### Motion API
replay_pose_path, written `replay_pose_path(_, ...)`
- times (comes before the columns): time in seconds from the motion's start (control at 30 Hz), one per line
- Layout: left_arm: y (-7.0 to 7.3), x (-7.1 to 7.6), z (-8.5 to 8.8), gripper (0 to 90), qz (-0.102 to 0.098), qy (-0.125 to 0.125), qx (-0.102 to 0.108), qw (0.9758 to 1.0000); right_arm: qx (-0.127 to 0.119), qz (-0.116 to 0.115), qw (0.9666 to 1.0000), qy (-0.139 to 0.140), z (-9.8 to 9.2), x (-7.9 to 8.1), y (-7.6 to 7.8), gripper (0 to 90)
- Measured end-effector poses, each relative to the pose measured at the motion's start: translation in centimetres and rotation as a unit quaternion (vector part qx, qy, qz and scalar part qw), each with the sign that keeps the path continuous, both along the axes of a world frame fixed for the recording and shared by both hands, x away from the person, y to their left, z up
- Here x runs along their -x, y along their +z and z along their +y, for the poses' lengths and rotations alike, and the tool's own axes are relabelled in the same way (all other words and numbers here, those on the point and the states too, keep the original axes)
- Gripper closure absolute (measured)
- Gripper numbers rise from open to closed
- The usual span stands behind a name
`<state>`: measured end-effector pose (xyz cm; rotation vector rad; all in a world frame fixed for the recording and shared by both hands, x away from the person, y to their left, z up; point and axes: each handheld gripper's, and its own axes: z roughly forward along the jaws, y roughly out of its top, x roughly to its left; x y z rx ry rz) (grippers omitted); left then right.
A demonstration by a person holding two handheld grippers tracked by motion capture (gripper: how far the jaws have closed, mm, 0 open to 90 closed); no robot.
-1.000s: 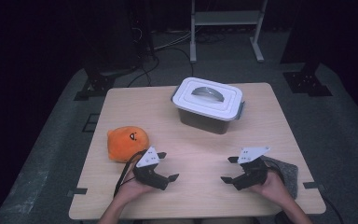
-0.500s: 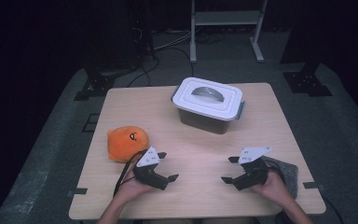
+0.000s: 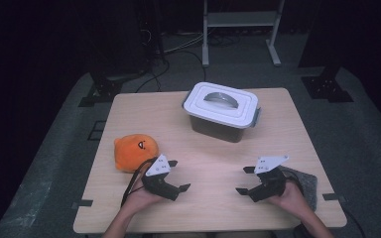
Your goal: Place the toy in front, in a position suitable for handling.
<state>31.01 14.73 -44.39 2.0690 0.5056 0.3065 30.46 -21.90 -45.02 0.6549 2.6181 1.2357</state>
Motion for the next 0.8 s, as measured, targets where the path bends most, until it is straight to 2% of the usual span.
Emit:
replay_pose_path(0.23, 0.92, 0.20, 0.91, 7.2, -0.015, 0.005, 0.006, 0.9999, 0.002, 0.001, 1.0000, -0.002, 0.08, -0.02, 0.00, 19.4)
replay_pose_path(0.8, 0.49, 0.14, 0.43, 7.2, -0.010, -0.009, 0.004, 0.9999, 0.002, 0.002, 1.0000, 0.003, 0.06, 0.04, -0.05, 19.4)
